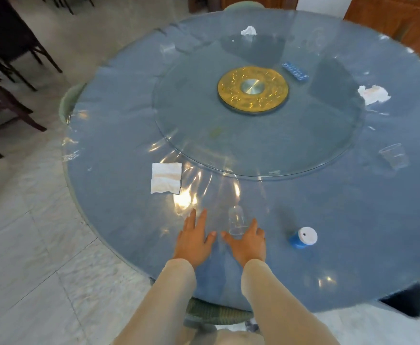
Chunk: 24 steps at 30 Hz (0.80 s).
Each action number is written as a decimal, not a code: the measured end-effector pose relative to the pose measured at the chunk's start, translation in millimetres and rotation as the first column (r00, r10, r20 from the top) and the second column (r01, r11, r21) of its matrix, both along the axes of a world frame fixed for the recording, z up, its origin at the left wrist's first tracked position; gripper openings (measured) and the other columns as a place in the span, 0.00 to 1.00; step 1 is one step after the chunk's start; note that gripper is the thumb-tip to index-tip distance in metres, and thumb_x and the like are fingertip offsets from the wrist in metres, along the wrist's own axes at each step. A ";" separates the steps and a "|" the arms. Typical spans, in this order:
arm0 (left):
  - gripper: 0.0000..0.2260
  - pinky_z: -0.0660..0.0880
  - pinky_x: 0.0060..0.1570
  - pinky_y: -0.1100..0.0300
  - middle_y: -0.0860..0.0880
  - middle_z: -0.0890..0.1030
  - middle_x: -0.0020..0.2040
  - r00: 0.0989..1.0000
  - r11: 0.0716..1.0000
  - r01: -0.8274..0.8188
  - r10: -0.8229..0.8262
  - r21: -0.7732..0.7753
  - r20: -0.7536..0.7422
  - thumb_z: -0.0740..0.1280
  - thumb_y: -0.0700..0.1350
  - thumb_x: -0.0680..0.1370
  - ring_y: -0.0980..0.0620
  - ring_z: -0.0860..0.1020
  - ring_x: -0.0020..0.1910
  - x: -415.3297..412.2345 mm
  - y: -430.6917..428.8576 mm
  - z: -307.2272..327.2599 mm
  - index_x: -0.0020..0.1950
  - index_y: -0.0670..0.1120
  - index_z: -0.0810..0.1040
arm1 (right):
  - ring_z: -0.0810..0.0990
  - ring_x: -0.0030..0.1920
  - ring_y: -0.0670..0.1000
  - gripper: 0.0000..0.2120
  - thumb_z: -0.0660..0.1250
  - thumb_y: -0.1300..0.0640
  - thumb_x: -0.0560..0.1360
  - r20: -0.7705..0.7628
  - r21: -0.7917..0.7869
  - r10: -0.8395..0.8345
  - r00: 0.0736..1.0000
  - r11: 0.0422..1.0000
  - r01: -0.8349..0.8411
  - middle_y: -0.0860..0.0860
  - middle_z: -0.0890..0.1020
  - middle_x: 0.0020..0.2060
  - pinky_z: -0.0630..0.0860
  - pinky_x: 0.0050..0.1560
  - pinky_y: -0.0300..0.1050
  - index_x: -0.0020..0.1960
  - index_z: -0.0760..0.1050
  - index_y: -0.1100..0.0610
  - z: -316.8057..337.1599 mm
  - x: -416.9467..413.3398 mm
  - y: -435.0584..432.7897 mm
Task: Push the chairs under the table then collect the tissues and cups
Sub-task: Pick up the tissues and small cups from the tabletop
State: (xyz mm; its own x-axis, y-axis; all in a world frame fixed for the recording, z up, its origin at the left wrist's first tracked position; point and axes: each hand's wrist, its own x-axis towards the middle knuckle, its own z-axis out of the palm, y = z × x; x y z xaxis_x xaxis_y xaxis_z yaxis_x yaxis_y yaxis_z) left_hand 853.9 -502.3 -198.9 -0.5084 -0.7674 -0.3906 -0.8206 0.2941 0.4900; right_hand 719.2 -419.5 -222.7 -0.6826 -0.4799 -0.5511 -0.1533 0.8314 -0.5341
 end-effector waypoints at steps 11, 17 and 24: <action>0.28 0.60 0.75 0.48 0.52 0.44 0.82 0.989 0.984 0.136 -0.128 0.118 -0.080 0.57 0.56 0.83 0.46 0.54 0.80 -1.5 -51.3 -18.7 0.81 0.56 0.49 | 0.72 0.67 0.59 0.42 0.73 0.38 0.68 -0.056 -0.068 -0.243 0.968 0.969 0.240 0.55 0.69 0.69 0.71 0.64 0.53 0.75 0.62 0.54 12.0 5.9 -24.6; 0.28 0.62 0.74 0.47 0.48 0.45 0.82 0.972 0.964 0.233 -0.227 0.129 -0.062 0.59 0.52 0.83 0.43 0.56 0.79 -4.5 -68.2 -22.0 0.81 0.53 0.52 | 0.66 0.72 0.60 0.56 0.75 0.31 0.63 -0.009 -0.023 -0.362 0.932 0.932 0.361 0.58 0.68 0.71 0.66 0.71 0.54 0.79 0.55 0.57 2.2 33.6 -57.1; 0.28 0.63 0.74 0.47 0.49 0.45 0.82 0.974 0.966 0.228 -0.226 0.119 -0.026 0.60 0.49 0.83 0.44 0.56 0.79 9.5 -86.6 -21.6 0.81 0.53 0.52 | 0.77 0.61 0.60 0.33 0.72 0.44 0.74 -0.068 -0.100 -0.286 0.956 0.955 0.279 0.57 0.74 0.64 0.72 0.59 0.48 0.73 0.67 0.55 9.7 32.2 -88.1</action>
